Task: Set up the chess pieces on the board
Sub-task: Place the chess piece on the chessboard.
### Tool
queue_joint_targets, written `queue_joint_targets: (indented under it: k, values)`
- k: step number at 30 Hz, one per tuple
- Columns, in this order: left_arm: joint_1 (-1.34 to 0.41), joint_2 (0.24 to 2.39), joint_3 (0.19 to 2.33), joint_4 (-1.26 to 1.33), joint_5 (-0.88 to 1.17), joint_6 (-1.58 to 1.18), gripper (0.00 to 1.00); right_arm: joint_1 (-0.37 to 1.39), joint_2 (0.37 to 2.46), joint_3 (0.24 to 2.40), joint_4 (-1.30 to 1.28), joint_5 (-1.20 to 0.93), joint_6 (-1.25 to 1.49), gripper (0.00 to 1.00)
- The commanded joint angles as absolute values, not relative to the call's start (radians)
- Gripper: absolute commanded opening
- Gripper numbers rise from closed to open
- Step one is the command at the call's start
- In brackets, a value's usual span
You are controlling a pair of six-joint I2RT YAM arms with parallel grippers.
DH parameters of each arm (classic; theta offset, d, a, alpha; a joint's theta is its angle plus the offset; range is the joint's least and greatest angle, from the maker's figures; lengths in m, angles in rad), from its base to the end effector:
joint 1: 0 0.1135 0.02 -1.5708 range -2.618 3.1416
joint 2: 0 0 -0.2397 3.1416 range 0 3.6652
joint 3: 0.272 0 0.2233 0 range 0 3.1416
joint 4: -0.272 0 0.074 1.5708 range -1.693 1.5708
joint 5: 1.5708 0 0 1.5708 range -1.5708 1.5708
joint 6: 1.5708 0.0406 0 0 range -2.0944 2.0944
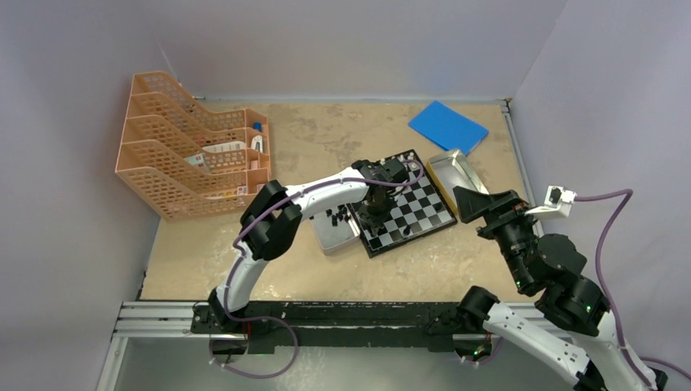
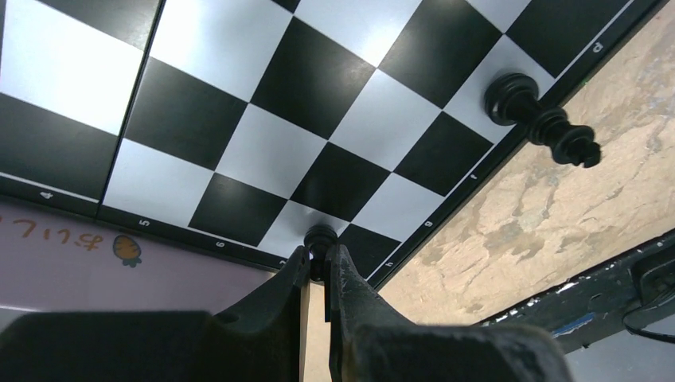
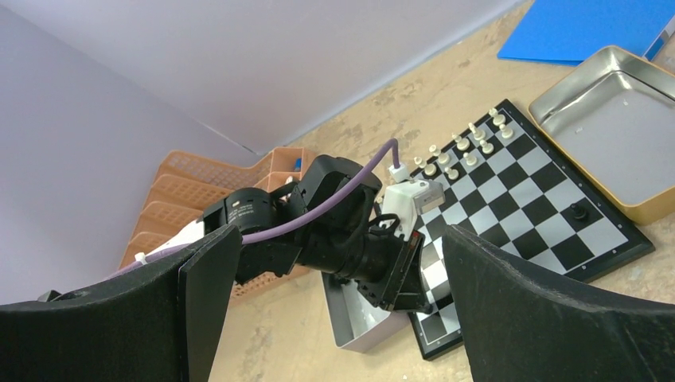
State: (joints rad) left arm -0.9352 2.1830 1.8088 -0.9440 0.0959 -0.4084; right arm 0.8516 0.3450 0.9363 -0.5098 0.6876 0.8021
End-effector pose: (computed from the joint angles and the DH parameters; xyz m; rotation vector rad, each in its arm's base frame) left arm 0.2394 -0.3310 0.1761 0.7944 2.8758 -0.3479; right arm 0.0488 0.0166 0.3729 0.5298 1.4707 0.8100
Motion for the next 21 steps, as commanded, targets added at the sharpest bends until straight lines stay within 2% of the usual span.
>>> queue_joint_targets:
  k: [1, 9, 14, 21]
  values:
    - [-0.934, 2.187, 1.839, -0.978, 0.045, -0.406, 0.00, 0.857, 0.337, 0.931, -0.457, 0.681, 0.777, 0.98]
    - [-0.934, 2.208, 1.848, -0.986, 0.034, -0.397, 0.00, 0.857, 0.352, 0.928, -0.451, 0.676, 0.769, 0.98]
    - [-0.935, 2.207, 1.855, -0.986, 0.028, -0.396, 0.14, 0.856, 0.354, 0.924, -0.445, 0.675, 0.766, 0.98]
    - [-0.936, 2.180, 1.844, -0.962, 0.043, -0.394, 0.23, 0.857, 0.345, 0.920, -0.447, 0.671, 0.770, 0.98]
